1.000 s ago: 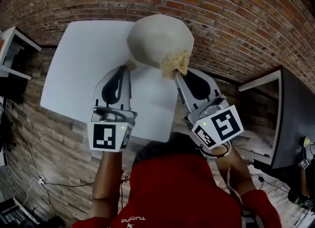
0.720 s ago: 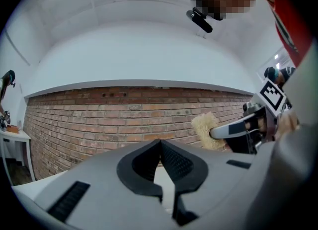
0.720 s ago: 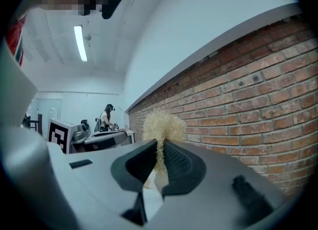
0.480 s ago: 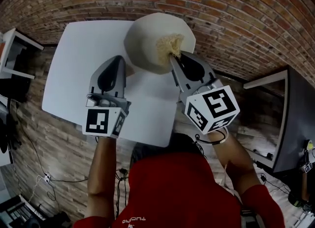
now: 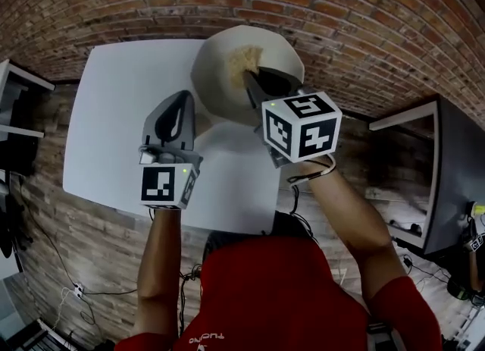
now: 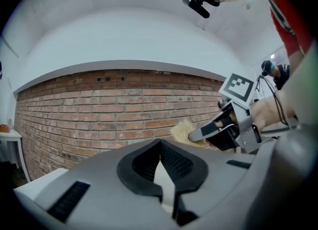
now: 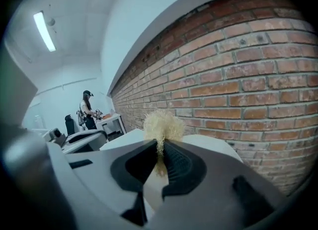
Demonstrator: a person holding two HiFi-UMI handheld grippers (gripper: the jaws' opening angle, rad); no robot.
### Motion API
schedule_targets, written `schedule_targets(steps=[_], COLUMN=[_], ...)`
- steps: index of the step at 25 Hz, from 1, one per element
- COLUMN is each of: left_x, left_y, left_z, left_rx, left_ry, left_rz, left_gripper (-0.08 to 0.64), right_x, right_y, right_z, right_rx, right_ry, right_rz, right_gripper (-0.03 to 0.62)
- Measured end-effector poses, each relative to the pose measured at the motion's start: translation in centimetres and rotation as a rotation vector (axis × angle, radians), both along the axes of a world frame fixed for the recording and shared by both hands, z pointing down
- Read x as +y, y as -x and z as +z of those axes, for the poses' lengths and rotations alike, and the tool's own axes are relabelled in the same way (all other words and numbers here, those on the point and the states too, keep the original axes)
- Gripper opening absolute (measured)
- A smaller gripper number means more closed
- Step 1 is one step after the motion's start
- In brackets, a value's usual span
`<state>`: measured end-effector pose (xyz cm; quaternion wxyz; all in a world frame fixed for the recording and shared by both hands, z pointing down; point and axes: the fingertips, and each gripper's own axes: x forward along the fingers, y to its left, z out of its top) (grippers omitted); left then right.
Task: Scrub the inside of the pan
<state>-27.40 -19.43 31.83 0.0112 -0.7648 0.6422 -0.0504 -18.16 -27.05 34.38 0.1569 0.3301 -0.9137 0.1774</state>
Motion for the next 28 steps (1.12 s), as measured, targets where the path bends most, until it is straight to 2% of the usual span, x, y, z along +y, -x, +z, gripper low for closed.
schedule_targets(steps=[6, 9, 15, 19, 24, 28], left_x=[-4.1, -6.3, -9.5, -10.7, -11.7, -12.2], left_y=[2.3, 3.2, 4.4, 4.8, 5.4, 5.7], left_z=[1.2, 3.0, 4.1, 4.1, 4.8, 5.5], left_rx=[-0.020, -0.027, 0.038, 0.033, 0.013, 0.009], left_ry=[-0.035, -0.009, 0.002, 0.012, 0.018, 0.027], left_rz=[0.029, 0.047, 0.065, 0.070, 0.081, 0.089], left_gripper=[0.014, 0.014, 0.014, 0.014, 0.014, 0.014], right_x=[-3.7, -5.4, -8.0, -9.0, -10.1, -11.4], right_y=[3.6, 5.0, 7.1, 7.9, 7.0, 3.2], right_z=[4.2, 6.1, 10.1, 11.9, 13.4, 13.3], right_rx=[0.095, 0.149, 0.227, 0.249, 0.295, 0.326], right_ry=[0.115, 0.156, 0.267, 0.326, 0.372, 0.384], right_rz=[0.025, 0.041, 0.047, 0.045, 0.080, 0.147], right_gripper=[0.049, 0.049, 0.050, 0.050, 0.050, 0.051])
